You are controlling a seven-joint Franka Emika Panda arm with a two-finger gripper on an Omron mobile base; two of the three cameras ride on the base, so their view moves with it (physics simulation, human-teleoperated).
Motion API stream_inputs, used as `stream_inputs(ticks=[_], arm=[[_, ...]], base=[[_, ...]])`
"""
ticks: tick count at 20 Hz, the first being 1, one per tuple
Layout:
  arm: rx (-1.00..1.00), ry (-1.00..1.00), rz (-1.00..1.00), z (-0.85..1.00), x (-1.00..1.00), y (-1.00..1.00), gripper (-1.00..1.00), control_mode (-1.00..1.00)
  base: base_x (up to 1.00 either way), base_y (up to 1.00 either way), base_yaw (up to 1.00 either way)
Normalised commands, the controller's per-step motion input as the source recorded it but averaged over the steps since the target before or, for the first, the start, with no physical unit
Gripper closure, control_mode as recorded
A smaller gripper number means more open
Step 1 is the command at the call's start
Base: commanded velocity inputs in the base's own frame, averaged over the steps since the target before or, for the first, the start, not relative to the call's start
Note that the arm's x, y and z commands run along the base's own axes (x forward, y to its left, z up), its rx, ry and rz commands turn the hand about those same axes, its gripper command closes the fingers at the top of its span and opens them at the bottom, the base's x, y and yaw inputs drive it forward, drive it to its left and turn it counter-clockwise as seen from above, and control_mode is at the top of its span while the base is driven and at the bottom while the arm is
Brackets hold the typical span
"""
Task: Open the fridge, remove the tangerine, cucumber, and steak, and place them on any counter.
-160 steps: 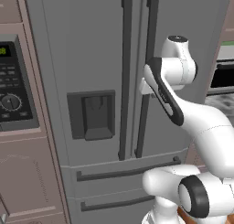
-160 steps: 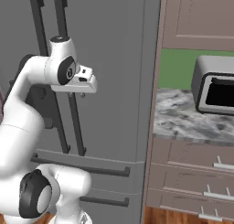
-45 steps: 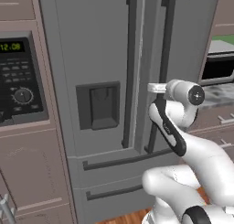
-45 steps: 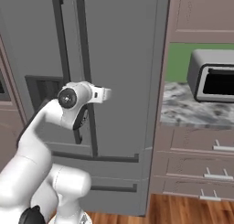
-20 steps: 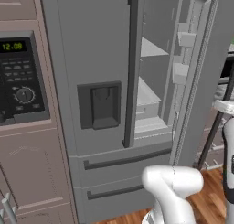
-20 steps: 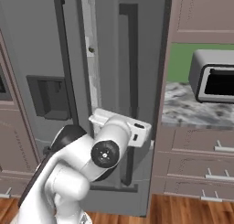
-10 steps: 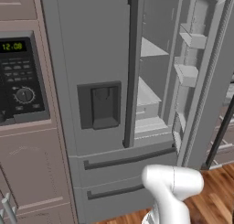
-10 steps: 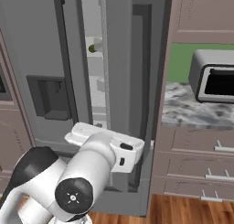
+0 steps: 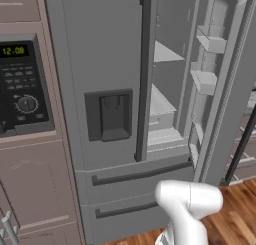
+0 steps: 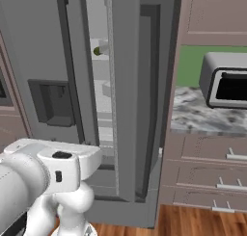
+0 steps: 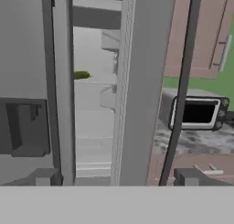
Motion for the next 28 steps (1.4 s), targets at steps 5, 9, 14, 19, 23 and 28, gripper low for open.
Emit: stream_inputs(ticks=[5, 9, 14, 19, 23, 28], arm=[[-0.28, 0.35, -0.06, 0.33, 0.22, 1.0, -1.0, -1.0], [-0.26, 0.36, -0.12, 0.29, 0.67, 1.0, -1.0, -1.0], [-0.21, 0.25, -0.17, 0.04, 0.95, 0.57, -1.0, -1.0], [-0.11, 0.16, -0.12, -0.08, 0.99, 0.02, -1.0, -1.0], [0.0, 0.0, -0.01, -0.38, 0.92, -0.26, -1.0, -1.0], [0.0, 0.0, 0.0, -0.48, 0.99, -0.26, -1.0, -1.0]], base=[[0.0, 0.0, 0.0], [0.0, 0.0, 0.0], [0.0, 0.0, 0.0], [0.0, 0.0, 0.0], [0.0, 0.0, 0.0], [0.0, 0.0, 0.0]])
